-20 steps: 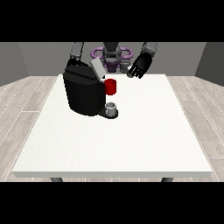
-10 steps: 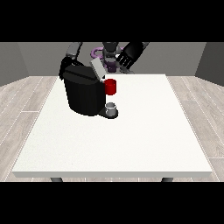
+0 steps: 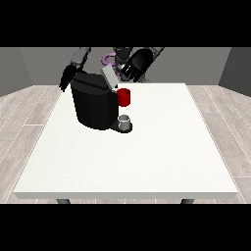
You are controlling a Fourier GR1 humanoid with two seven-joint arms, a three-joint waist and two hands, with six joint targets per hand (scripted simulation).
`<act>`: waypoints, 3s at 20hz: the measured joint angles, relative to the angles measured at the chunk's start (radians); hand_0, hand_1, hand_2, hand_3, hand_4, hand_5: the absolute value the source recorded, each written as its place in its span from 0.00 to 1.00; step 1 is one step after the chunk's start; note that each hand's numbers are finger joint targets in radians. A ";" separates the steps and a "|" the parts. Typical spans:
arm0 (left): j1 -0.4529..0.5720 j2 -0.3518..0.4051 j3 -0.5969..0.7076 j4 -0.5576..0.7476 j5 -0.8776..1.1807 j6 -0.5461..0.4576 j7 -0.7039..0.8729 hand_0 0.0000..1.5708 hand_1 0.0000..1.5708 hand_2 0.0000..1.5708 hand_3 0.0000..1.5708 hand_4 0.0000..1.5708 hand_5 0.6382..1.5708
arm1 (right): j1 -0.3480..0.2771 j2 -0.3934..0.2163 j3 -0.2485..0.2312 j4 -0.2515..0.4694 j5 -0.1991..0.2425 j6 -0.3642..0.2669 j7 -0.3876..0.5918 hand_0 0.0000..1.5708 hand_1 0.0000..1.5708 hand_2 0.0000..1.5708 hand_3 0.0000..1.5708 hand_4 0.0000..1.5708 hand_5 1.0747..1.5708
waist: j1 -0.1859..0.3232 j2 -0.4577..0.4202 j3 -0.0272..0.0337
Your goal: Insert the coffee pod into the coffee machine and close the lid
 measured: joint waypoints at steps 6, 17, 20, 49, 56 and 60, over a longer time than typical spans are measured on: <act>-0.047 0.017 0.007 0.019 -0.004 -0.012 -0.002 0.76 0.76 0.81 0.78 0.30 1.00 | -0.037 -0.016 -0.021 0.009 -0.003 -0.005 -0.008 0.00 0.00 0.00 0.00 0.00 1.00 | -0.008 0.050 0.0002; -0.054 0.004 0.001 0.047 -0.018 -0.008 -0.021 0.76 0.76 0.79 0.77 0.28 1.00 | -0.045 -0.005 -0.025 0.016 0.003 -0.025 -0.015 0.00 0.00 0.00 0.00 0.11 1.00 | -0.009 0.074 0.0001; -0.050 0.004 0.004 0.049 -0.020 0.001 -0.032 0.76 0.76 0.79 0.76 0.27 1.00 | -0.046 -0.005 -0.030 0.018 -0.001 -0.027 -0.026 0.00 0.00 0.00 0.00 0.00 1.00 | -0.008 0.083 0.0003; -0.068 0.052 -0.044 0.080 -0.134 0.110 -0.103 0.72 0.72 0.73 0.64 0.00 1.00 | -0.086 -0.018 -0.028 0.002 0.004 -0.023 0.029 0.00 0.00 0.00 0.00 0.00 1.00 | -0.041 0.115 0.0002; -0.077 0.054 -0.024 0.080 -0.128 0.136 -0.137 0.73 0.73 0.73 0.61 0.00 1.00 | -0.096 -0.022 -0.038 0.007 0.007 -0.035 0.006 0.00 0.00 0.00 0.00 0.00 1.00 | -0.031 0.144 0.0011; -0.094 0.057 -0.013 0.075 -0.125 0.151 -0.151 0.79 0.79 0.77 0.61 0.00 1.00 | -0.107 -0.024 -0.040 0.015 0.008 -0.035 0.006 0.00 0.00 0.00 0.00 0.00 1.00 | -0.037 0.156 0.0003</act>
